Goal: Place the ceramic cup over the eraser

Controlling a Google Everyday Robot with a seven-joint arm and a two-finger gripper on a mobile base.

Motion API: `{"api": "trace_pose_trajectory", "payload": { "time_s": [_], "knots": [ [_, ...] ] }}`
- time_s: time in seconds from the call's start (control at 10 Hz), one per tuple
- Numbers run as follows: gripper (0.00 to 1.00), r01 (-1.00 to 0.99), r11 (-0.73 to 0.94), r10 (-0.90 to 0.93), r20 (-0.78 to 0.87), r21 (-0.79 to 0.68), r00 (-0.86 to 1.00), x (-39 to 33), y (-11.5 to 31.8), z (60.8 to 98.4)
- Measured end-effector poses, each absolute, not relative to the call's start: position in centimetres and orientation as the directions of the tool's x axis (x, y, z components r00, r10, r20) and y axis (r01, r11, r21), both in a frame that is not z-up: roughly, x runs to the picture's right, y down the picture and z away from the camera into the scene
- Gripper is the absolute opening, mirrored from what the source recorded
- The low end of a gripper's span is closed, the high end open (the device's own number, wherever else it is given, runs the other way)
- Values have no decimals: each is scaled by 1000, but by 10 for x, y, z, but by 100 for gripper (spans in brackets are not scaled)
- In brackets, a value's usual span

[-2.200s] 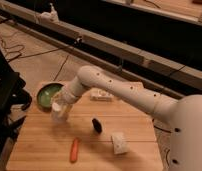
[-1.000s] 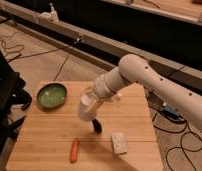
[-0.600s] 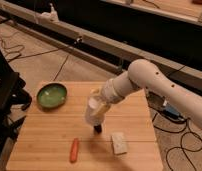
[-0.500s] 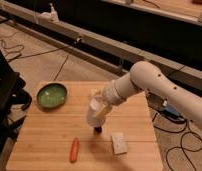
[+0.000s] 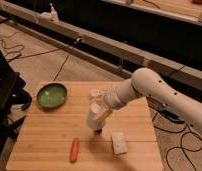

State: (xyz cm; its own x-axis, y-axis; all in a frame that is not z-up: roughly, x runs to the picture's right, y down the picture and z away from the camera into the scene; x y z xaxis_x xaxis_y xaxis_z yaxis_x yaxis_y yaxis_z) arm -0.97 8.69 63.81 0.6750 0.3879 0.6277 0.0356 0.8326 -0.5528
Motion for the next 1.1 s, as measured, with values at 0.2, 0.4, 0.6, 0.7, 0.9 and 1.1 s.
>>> {"api": "trace_pose_trajectory", "payload": {
  "time_s": [0.2,0.4,0.6,0.7,0.9,1.1],
  "knots": [
    [0,35,830,395,631,-556,668,-12,90,647],
    [3,24,825,409,627,-564,663,-9,92,658],
    [23,-5,815,438,611,-579,660,-2,94,671],
    [31,-13,810,449,606,-586,657,-1,96,676],
    [53,-16,795,472,602,-606,644,-4,103,690],
    [73,-4,778,486,596,-629,639,-9,113,702]
  ]
}}
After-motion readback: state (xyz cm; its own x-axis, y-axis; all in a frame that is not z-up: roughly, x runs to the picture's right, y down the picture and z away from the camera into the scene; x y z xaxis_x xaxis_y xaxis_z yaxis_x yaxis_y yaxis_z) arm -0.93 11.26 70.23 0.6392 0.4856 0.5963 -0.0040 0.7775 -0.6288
